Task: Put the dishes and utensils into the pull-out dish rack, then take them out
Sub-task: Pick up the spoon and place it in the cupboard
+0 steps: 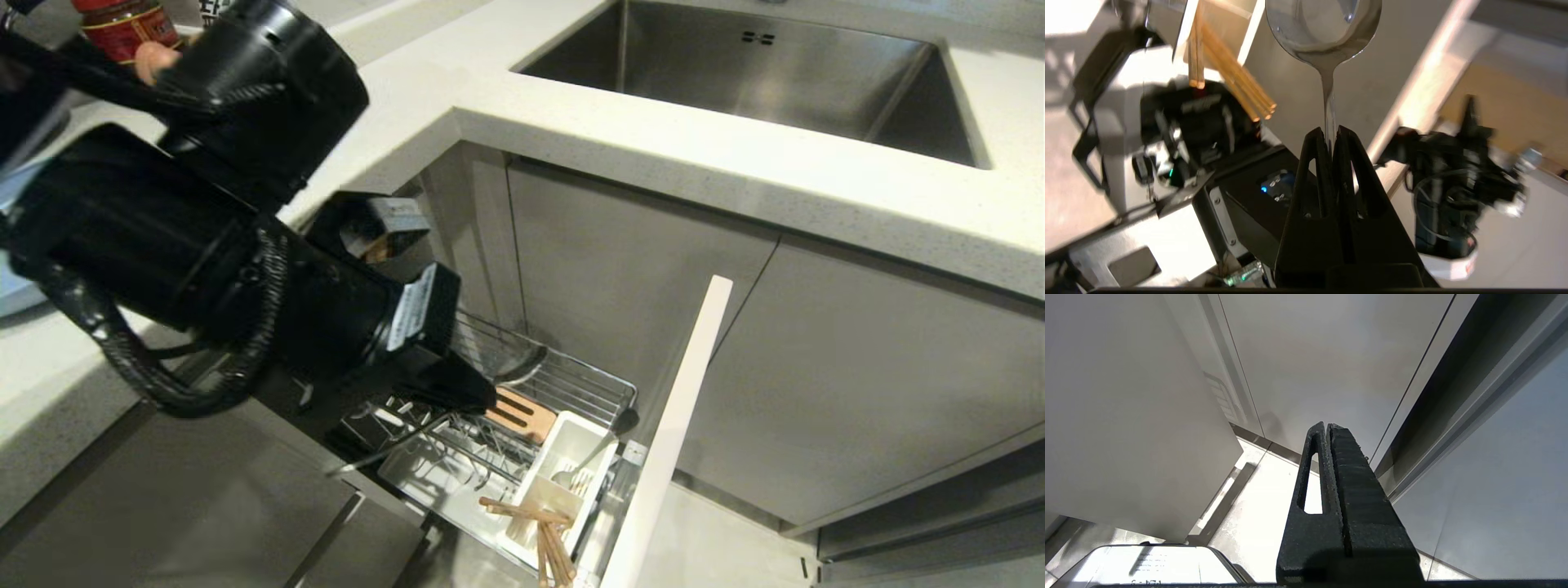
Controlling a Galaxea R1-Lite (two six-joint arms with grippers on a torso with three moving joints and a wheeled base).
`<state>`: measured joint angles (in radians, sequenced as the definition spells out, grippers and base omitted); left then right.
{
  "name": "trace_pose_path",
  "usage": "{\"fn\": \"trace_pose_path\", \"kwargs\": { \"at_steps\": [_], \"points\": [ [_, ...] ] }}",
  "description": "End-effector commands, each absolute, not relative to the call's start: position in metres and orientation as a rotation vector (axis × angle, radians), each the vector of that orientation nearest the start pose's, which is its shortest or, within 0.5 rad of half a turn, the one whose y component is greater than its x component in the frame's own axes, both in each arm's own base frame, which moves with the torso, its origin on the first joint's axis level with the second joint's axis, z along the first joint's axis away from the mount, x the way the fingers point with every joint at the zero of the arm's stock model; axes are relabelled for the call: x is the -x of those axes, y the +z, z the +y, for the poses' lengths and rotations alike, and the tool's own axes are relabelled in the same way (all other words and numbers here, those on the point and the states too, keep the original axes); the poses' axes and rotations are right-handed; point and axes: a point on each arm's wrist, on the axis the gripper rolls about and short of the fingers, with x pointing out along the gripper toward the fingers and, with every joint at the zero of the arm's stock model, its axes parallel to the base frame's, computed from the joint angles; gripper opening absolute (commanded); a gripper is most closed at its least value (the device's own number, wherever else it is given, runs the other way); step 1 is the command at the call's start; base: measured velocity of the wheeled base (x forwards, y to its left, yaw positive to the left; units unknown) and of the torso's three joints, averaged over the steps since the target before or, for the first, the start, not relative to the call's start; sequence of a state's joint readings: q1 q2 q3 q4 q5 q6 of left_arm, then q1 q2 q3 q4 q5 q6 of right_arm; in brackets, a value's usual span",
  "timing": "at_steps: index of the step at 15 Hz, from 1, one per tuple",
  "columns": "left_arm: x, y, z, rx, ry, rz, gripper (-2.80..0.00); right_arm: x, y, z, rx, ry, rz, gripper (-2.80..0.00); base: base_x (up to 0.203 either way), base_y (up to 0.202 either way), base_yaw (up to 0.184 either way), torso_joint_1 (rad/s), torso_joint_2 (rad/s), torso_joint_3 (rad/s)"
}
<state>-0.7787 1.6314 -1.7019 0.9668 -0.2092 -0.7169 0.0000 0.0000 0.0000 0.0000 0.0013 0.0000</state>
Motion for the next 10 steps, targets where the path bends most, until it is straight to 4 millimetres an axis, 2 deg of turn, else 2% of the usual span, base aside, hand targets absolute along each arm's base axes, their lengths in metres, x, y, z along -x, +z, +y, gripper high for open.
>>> {"fn": "trace_pose_path", "kwargs": {
  "at_steps": [1,5,10],
  "points": [
    [-0.189,0.281,-0.204,0.313,-0.486,1.251,-2.80,0.023,0.075,0.000,0.000,0.002,0.000,-2.80,0.000,0.000,0.000,0.000,0.00,0.000],
    [-0.207,0.247,-0.230,0.260,-0.406,1.345,-2.80,0.023,0.075,0.000,0.000,0.002,0.000,-2.80,0.000,0.000,0.000,0.000,0.00,0.000],
    [-0.217,0.218,-0.246,0.192,-0.356,1.438,-2.80,0.023,0.075,0.000,0.000,0.002,0.000,-2.80,0.000,0.000,0.000,0.000,0.00,0.000]
  ]
}}
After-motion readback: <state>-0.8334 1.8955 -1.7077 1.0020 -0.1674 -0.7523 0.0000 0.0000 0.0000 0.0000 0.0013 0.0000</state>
